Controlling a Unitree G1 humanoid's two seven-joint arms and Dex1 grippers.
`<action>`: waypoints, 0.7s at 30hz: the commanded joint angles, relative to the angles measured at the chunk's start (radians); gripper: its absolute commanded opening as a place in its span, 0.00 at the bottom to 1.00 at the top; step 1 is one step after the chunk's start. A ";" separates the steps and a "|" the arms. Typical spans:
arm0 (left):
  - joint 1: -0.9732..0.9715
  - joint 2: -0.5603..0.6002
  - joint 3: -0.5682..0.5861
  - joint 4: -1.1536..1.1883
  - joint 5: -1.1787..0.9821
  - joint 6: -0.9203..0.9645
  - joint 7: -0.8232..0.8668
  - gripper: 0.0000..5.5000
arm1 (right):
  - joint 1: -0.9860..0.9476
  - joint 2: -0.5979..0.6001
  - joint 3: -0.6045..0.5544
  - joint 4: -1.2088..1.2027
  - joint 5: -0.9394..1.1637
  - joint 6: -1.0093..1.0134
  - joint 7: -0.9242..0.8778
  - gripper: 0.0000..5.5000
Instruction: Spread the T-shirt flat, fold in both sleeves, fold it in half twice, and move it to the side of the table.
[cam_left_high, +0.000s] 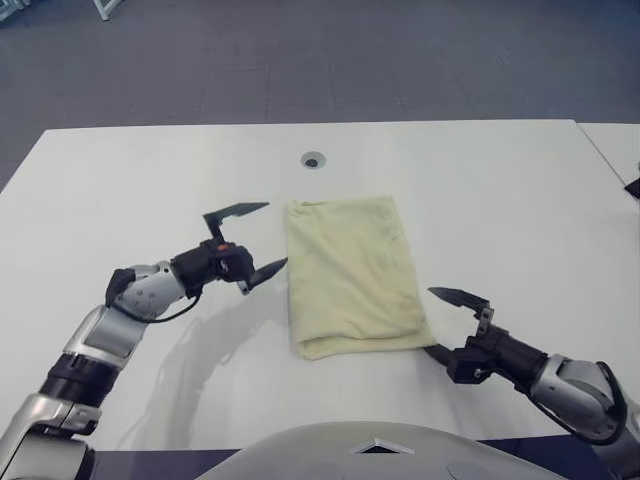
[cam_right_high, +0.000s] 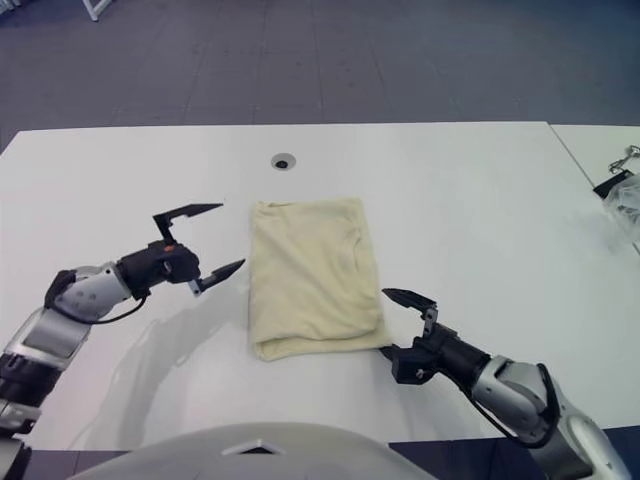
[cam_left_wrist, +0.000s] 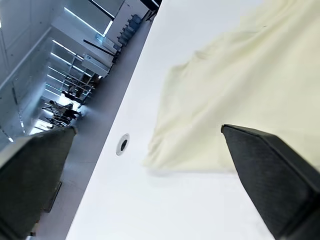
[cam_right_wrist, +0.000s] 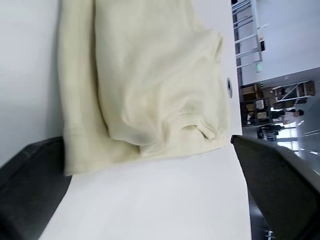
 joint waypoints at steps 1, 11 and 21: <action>0.128 0.084 0.036 -0.091 -0.021 0.008 -0.092 0.98 | -0.010 0.003 0.108 0.166 -0.153 -0.012 0.001 0.98; 0.198 0.136 0.012 -0.177 -0.033 0.010 -0.273 0.98 | -0.071 -0.032 0.157 0.178 -0.113 -0.039 0.018 0.66; 0.164 0.075 -0.061 -0.139 0.094 0.026 -0.326 0.76 | -0.123 -0.007 0.184 0.114 0.068 0.060 0.136 0.32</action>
